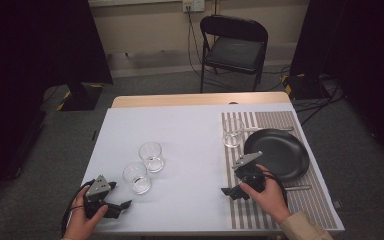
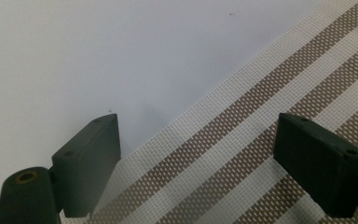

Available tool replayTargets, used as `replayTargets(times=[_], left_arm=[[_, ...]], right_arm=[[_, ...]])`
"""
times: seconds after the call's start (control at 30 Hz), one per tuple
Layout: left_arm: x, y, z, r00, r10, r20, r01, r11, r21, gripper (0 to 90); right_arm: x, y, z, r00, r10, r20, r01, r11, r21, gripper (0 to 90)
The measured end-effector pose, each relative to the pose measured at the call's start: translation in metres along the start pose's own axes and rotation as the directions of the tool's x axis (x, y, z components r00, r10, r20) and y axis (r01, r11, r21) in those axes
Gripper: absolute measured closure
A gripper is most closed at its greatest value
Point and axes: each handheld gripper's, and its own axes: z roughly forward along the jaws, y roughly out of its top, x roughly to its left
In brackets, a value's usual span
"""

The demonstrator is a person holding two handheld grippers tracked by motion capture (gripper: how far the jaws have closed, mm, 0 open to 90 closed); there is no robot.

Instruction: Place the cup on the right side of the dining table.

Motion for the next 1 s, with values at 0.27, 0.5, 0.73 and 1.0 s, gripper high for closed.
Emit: replayTargets(times=[0.27, 0.5, 0.73, 1.0], left_arm=[[0.0, 0.0, 0.0, 1.0, 0.0, 0.0, 0.0, 1.0, 0.0, 8.3], [-0.0001, 0.0, 0.0, 1.0, 0.0, -0.002, 0.0, 1.0, 0.0, 8.3], [-0.0001, 0.0, 0.0, 1.0, 0.0, -0.001, 0.0, 1.0, 0.0, 8.3], [-0.0001, -0.0001, 0.0001, 1.0, 0.0, 0.0, 0.0, 1.0, -0.002, 8.3]], right_arm=[[0.0009, -0.0037, 0.0017, 1.0, -0.004, 0.002, 0.004, 1.0, 0.001, 13.9], [0.0016, -0.0054, 0.0021, 0.9998, -0.018, 0.007, 0.018, 0.9998, -0.004, 13.4], [0.0028, -0.0077, 0.0025, 0.9992, -0.036, 0.014, 0.037, 0.9992, -0.015, 13.3], [0.0057, -0.009, 0.0035, 0.9952, -0.091, 0.035, 0.092, 0.9958, -0.005, 13.4]])
